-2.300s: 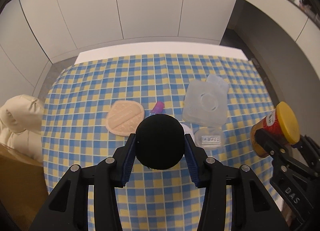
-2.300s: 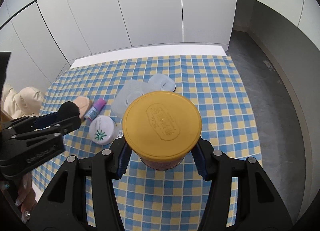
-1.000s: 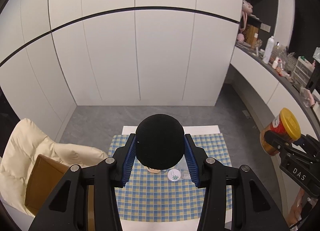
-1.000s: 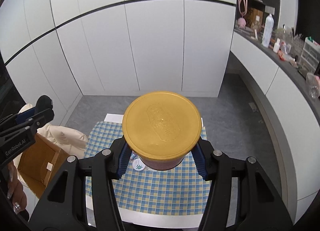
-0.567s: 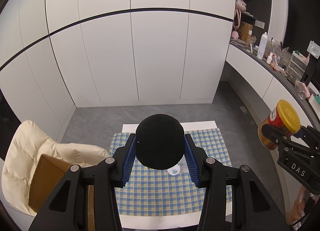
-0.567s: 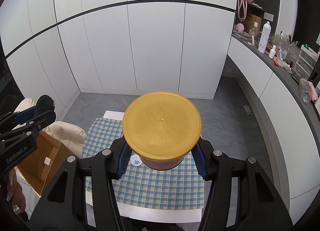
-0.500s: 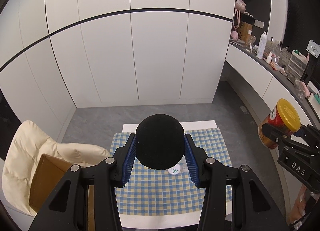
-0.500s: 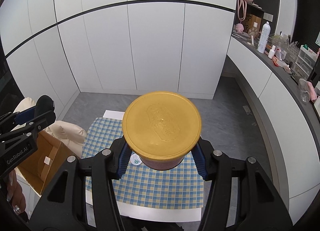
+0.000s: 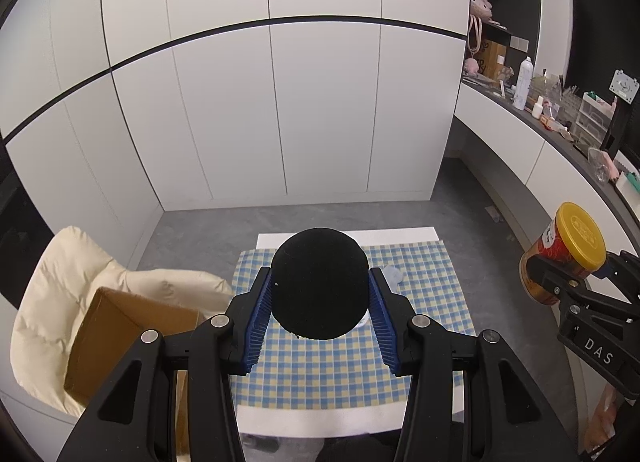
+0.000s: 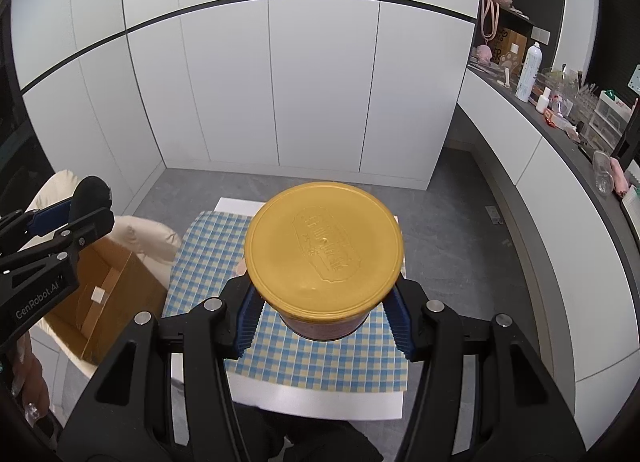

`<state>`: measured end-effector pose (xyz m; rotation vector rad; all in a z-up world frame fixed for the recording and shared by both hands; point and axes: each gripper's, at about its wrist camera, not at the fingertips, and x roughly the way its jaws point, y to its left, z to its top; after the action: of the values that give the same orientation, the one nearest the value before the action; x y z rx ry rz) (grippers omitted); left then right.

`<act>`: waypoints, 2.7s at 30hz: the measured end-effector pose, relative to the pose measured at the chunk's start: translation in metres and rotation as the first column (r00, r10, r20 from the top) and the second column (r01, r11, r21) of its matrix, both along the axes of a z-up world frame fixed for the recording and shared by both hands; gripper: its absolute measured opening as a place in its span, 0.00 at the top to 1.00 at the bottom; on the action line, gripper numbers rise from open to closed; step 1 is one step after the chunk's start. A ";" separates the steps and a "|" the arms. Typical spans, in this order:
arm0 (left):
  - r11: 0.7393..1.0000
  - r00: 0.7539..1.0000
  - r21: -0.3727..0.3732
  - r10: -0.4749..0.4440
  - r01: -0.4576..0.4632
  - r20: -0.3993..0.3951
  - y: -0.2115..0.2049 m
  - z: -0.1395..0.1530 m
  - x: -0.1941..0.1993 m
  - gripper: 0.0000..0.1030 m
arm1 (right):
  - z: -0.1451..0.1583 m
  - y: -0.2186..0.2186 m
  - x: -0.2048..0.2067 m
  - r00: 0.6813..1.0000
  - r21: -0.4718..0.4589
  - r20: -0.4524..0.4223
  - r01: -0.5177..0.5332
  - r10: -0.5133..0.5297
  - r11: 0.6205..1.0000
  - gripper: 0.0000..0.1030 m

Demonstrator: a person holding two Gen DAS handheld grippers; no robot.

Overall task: Organize objects
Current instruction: 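Lift the jar with the right tool while the left tool lifts the tin, then carry the jar with the right tool while the left tool carries the tin over the box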

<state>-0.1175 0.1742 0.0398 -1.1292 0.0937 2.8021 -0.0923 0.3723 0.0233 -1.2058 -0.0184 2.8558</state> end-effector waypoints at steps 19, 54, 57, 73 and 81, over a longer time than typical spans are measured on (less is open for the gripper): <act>1.000 1.000 -0.001 0.025 -0.025 -0.017 -0.021 -0.006 0.118 0.55 | -0.027 -0.002 0.116 1.000 -0.042 0.019 0.009 -0.008 0.999 0.45; 0.999 0.988 -0.023 -0.025 0.029 0.155 -0.059 -0.088 0.207 0.55 | -0.091 0.002 0.250 0.984 -0.113 0.172 -0.024 0.044 0.993 0.45; 0.999 0.987 -0.023 -0.024 0.028 0.160 -0.061 -0.092 0.212 0.55 | -0.098 0.004 0.258 0.980 -0.132 0.192 -0.021 0.047 0.991 0.45; 0.999 0.986 -0.020 -0.030 0.034 0.166 -0.061 -0.095 0.215 0.55 | -0.102 0.011 0.263 0.980 -0.138 0.198 -0.002 0.030 0.990 0.45; 1.000 0.983 -0.012 -0.018 0.020 0.183 -0.069 -0.100 0.210 0.55 | -0.106 0.004 0.254 0.975 -0.137 0.213 -0.029 0.058 0.990 0.45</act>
<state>0.0928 0.1054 -0.0605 -1.3740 0.1066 2.6702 0.1615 0.3765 -0.0828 -1.5560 0.1423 2.7858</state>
